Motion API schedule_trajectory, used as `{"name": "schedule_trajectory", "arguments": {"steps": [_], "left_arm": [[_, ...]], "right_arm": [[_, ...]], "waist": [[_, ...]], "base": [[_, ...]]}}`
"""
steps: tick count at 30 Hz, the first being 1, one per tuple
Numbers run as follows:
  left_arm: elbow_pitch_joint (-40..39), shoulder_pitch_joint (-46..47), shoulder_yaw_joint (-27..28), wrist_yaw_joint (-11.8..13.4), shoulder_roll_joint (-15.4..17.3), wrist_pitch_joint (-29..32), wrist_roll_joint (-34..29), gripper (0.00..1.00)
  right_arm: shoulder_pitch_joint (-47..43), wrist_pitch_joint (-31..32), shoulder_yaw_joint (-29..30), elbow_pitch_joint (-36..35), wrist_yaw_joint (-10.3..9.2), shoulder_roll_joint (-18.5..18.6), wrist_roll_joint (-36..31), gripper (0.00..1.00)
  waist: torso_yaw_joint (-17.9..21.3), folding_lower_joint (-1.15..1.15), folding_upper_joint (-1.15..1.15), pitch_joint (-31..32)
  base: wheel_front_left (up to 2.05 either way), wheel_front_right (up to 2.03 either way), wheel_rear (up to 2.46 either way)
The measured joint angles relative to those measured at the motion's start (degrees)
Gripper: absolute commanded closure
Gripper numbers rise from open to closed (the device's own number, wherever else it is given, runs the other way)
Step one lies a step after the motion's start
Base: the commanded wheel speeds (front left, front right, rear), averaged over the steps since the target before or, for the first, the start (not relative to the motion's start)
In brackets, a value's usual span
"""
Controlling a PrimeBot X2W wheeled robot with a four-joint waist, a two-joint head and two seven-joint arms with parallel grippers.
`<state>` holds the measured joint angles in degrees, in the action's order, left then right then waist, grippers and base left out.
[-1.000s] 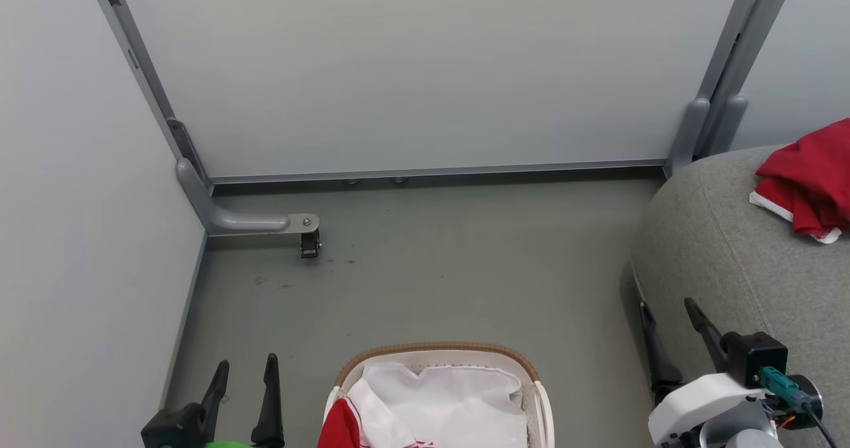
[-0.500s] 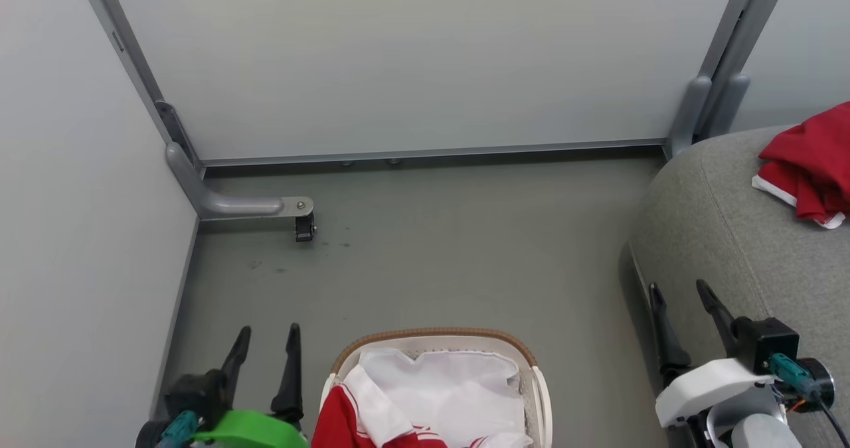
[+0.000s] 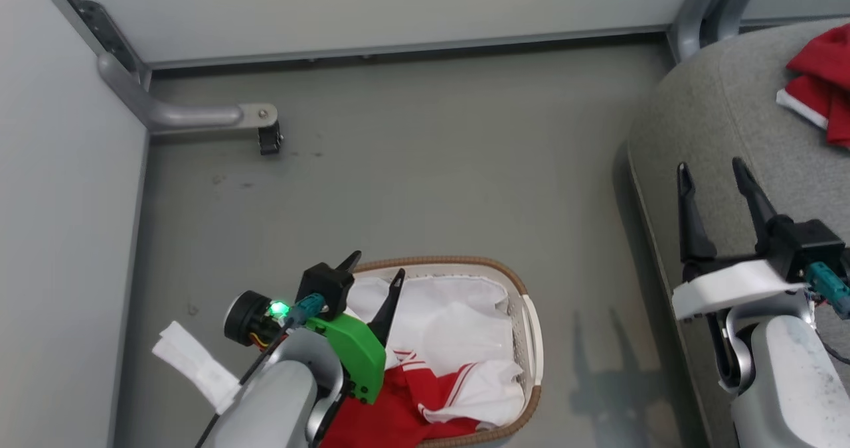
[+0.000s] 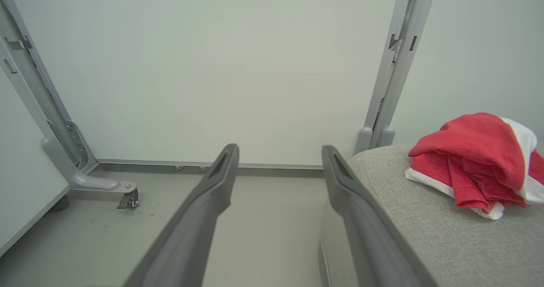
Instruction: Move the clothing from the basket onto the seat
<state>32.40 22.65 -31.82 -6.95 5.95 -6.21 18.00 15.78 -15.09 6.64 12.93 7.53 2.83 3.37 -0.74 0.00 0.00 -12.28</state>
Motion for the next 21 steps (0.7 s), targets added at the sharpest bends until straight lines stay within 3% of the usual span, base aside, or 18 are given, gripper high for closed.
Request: {"name": "schedule_trajectory", "arguments": {"steps": [5,12,21], "left_arm": [[7.95,5.18,-10.01,-0.35,-1.33,1.71,-0.16,0.0],[16.75,11.39,-23.08,-0.43,-1.71,3.69,4.28,0.0],[21.24,16.83,-36.33,-0.43,-1.13,4.97,10.98,0.0]], "right_arm": [[3.86,0.0,2.36,-2.52,0.0,-0.01,-1.42,0.0],[7.42,-0.01,3.49,-5.94,0.0,0.0,-1.25,0.0],[10.62,0.0,1.71,-8.67,0.0,0.01,0.96,0.0]], "waist": [[1.54,0.0,0.0,-6.12],[4.22,0.01,0.0,-14.3],[7.83,0.01,0.0,-23.54]], "base": [[0.0,0.0,0.0],[0.0,0.0,0.0],[0.0,0.0,0.0]]}}
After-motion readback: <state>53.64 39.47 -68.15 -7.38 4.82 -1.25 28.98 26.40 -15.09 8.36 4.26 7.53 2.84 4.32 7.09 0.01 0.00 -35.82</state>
